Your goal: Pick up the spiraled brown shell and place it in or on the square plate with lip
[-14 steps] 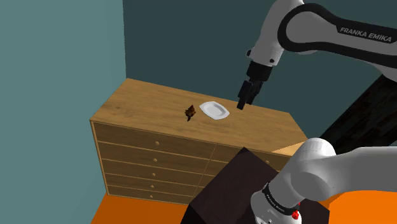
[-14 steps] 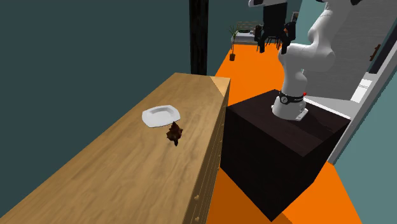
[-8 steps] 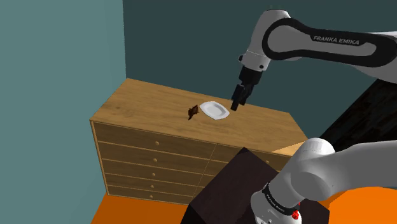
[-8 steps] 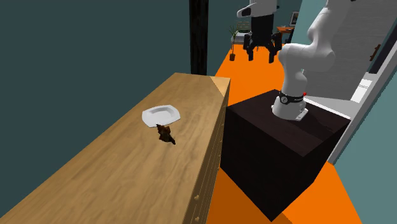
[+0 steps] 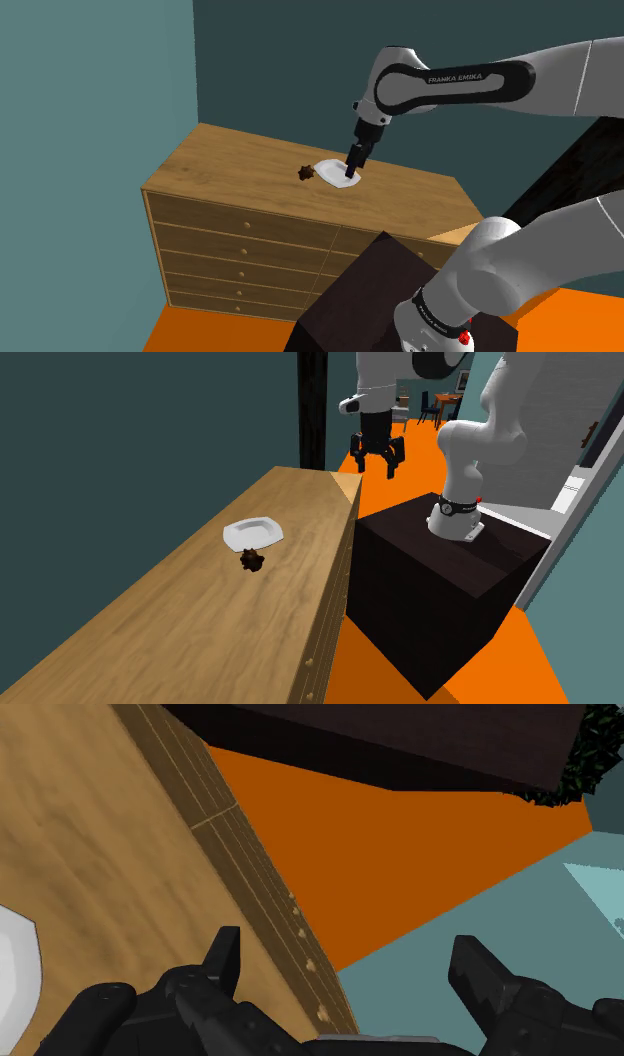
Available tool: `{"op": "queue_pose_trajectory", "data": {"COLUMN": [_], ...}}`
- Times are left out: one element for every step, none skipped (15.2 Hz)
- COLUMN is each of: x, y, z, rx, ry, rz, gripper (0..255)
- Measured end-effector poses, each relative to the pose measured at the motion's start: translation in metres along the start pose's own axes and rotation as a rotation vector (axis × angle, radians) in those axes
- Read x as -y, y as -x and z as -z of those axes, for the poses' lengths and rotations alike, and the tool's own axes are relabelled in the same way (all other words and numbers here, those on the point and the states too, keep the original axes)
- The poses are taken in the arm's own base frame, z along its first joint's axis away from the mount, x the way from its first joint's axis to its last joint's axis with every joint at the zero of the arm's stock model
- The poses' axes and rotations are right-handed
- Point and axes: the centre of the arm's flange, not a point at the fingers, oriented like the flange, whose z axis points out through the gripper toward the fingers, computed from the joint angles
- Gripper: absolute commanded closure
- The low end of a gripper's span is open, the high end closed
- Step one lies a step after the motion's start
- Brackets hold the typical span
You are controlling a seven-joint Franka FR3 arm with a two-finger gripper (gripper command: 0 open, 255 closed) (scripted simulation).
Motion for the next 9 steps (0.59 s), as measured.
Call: {"op": "queue_pose_trajectory", "data": {"x": [-0.008, -0.017, -0.024, -0.027, -0.032, -0.041, -0.049, -0.054, -0.061], "y": [-0.009, -0.017, -0.023, -0.032, -0.038, -0.050, -0.059, -0.065, -0.076], "z": [-0.005, -0.010, -0.021, -0.029, -0.036, -0.041, -0.050, -0.056, -0.064], "rx": [-0.002, -0.003, -0.003, -0.005, -0.006, -0.008, -0.008, -0.009, -0.011], "ry": [0.005, 0.010, 0.014, 0.018, 0.023, 0.028, 0.032, 0.037, 0.041], "rz": [0.012, 0.023, 0.035, 0.047, 0.059, 0.071, 0.083, 0.095, 0.106], "gripper": [0, 0, 0, 0, 0, 0, 0, 0, 0]}}
